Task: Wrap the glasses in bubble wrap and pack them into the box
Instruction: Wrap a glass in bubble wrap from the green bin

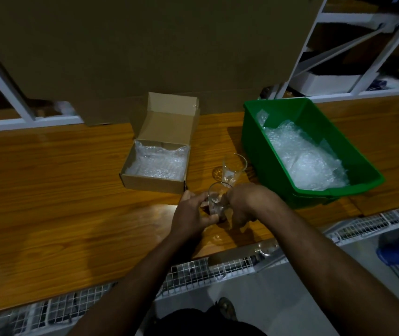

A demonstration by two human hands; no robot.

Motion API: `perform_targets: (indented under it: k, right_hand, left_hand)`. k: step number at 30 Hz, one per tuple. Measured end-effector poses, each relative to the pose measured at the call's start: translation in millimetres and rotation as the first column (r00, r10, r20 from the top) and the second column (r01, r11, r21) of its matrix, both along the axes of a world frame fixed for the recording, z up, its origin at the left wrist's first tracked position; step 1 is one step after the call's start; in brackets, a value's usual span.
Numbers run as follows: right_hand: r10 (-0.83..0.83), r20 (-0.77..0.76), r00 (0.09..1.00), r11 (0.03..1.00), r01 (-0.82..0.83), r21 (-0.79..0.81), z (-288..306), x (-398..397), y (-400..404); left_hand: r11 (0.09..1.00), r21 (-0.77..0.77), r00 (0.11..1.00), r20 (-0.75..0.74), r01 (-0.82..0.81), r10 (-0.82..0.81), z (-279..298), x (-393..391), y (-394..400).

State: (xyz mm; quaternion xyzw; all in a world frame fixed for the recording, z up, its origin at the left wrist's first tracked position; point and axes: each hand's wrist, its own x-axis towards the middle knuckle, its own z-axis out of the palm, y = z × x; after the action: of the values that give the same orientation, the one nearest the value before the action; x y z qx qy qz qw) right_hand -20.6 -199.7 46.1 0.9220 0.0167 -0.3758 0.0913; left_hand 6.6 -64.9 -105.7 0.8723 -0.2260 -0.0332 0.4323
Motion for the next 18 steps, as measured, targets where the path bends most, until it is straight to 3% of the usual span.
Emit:
perform_targets:
  k: [3, 6, 9, 12, 15, 18]
  right_hand:
    - [-0.001, 0.099, 0.995, 0.998, -0.005, 0.067, 11, -11, -11]
    - [-0.044, 0.302, 0.952, 0.978, -0.02, 0.207, 32, -23, -29]
    - [-0.174, 0.537, 0.825, 0.93, -0.042, 0.366, 52, -29, -57]
    - [-0.426, 0.667, 0.612, 0.846, 0.008, 0.533, 60, -28, -103]
    - [-0.678, 0.625, 0.386, 0.707, 0.109, 0.699, 47, -25, -158]
    - [-0.863, 0.361, 0.354, 0.464, 0.27, 0.844, 32, -21, -193]
  left_hand:
    - [1.0, 0.017, 1.0, 0.012, -0.008, 0.008, -4, 4, -5]
    - [0.999, 0.021, 0.999, 0.031, -0.039, 0.038, -9, 7, -12]
    - [0.998, -0.018, 0.998, 0.037, -0.052, 0.053, -7, 5, -19]
    - [0.987, -0.1, 0.992, -0.043, -0.124, 0.121, 3, -5, -27]
    - [0.944, -0.116, 0.951, -0.05, -0.31, 0.306, 13, -22, -33]
    - [0.881, -0.024, 0.875, 0.111, -0.473, 0.472, 14, -43, -41]
